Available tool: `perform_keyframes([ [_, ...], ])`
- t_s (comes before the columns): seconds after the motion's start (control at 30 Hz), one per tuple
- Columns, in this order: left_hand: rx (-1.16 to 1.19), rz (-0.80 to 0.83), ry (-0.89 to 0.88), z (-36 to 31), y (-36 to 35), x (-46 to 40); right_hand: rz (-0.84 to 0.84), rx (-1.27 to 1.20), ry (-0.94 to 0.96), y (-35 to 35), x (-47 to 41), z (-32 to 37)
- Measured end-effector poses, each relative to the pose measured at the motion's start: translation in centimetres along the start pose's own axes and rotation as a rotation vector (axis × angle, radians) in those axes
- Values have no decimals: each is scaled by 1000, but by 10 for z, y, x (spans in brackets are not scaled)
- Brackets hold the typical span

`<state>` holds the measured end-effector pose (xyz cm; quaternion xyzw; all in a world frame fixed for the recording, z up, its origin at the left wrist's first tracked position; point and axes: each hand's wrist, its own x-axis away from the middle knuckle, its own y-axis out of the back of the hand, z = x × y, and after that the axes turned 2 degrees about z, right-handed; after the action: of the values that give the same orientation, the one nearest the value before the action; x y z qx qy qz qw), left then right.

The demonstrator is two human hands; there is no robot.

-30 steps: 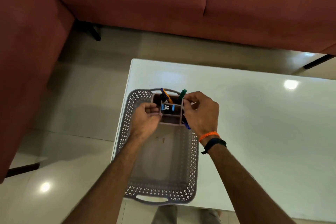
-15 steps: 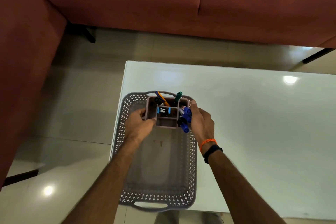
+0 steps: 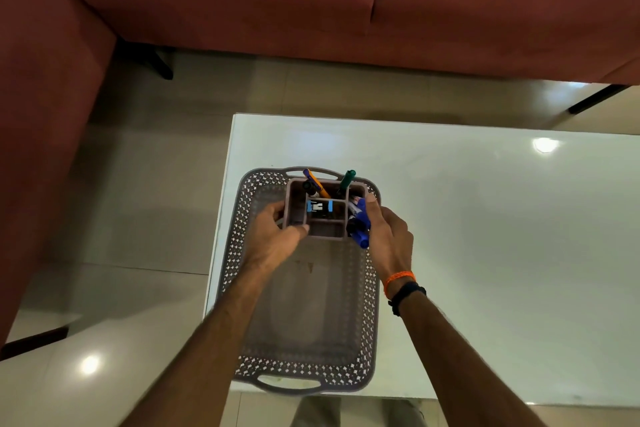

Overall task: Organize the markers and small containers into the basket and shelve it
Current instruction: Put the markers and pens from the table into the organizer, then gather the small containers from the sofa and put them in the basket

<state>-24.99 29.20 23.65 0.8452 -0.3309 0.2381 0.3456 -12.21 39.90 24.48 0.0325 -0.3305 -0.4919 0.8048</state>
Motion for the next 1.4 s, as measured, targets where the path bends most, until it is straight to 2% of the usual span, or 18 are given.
perform_keyframes([
  [0.33,28,72,40,-15,27,26,14,90,8,21,20,24],
  [0.57,42,58,1,-34,62,97,75,183,106,50,78,58],
  [1.0,272,-236,-40,-10,153,292,291,176,383,83,255,113],
  [1.17,366,-332,-58,15,201,339,466,265,504,57,309,138],
  [1.4,408,-482,-6,81,304,352,609,347,568,-55,361,171],
])
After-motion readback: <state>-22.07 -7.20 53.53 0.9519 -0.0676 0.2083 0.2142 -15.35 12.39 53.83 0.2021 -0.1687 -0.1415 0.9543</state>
